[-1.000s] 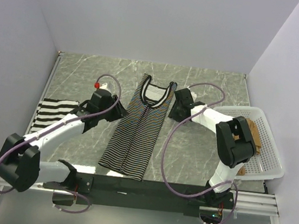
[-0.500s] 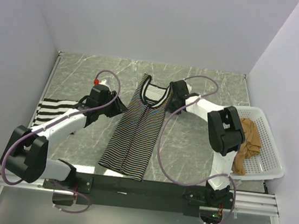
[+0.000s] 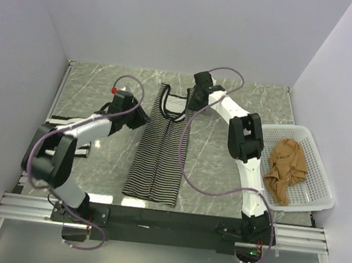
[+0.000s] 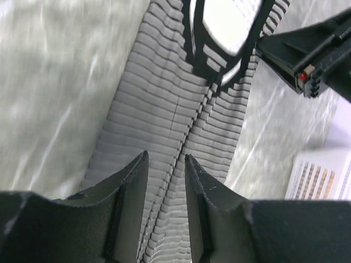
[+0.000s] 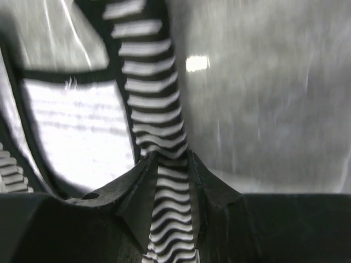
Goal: Fold and stack the tank tops
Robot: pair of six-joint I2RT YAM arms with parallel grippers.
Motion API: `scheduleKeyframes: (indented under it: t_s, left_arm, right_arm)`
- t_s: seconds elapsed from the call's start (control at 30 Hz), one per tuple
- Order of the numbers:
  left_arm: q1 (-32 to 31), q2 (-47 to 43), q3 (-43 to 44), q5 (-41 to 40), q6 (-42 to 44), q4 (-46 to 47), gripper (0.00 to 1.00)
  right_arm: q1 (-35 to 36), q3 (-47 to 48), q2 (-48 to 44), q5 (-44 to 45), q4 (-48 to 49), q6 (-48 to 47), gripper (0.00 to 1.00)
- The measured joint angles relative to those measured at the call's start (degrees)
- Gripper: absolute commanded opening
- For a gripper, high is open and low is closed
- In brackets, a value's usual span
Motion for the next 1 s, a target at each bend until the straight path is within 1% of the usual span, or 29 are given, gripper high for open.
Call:
scheduleKeyframes:
  t_s: [0.13,0.2,0.27,0.33,0.4,0.47,0.53,0.63,0.73,0.83,0.93,1.0]
  left_arm:
    - [1.1,9.6,8.6,-0.2,-0.2,0.9,0.38]
    - [1.4,14.4,12.9,-0.1,-0.4,1.2,0.38]
    - [1.8,19.5,18.0,0.1,-0.4,0.6,0.38]
    - [2.0,22.6,21.3,0.0,0.1,0.3,0.43]
    - [2.1,23.3,22.2,-0.9,1.1,-0.5,0.46]
    - [2.3,22.9,22.2,-1.9,1.9,-1.6,0.48]
    - [2.3,22.0,21.5,-2.8,2.5,-2.2,0.50]
    - [2.5,16.1,14.5,-3.8,2.3,-2.3,0.50]
    - [1.9,6.3,4.5,-6.5,1.5,-3.1,0.53]
    - [-0.4,-4.2,-3.6,-11.0,0.3,-5.9,0.53]
    - [-3.7,-15.5,-11.1,-14.8,-1.6,-9.5,0.54]
    - [-6.8,-23.2,-15.5,-17.1,-3.5,-12.2,0.54]
  right_arm:
    - [-1.6,12.6,7.0,-1.3,-4.2,-1.7,0.39]
    - [-2.8,16.5,8.9,-2.4,-5.0,-2.3,0.41]
    - [-4.4,18.6,9.4,-3.8,-5.7,-2.9,0.43]
    - [-5.8,19.5,9.3,-4.7,-6.0,-3.4,0.47]
    - [-7.0,16.9,7.4,-4.6,-4.8,-3.8,0.49]
    - [-7.7,10.1,3.2,-4.4,-3.7,-4.1,0.50]
    - [-7.8,0.3,-3.1,-4.5,-2.1,-4.2,0.50]
    - [-6.4,-15.0,-15.1,-4.2,-0.2,-4.0,0.50]
    - [-2.1,-30.3,-28.8,-3.5,4.4,-2.6,0.50]
    - [3.7,-45.8,-41.2,-3.1,10.7,0.2,0.50]
    - [9.3,-58.6,-50.1,-2.6,12.1,3.7,0.49]
    - [12.9,-64.6,-53.2,-2.1,12.5,6.0,0.49]
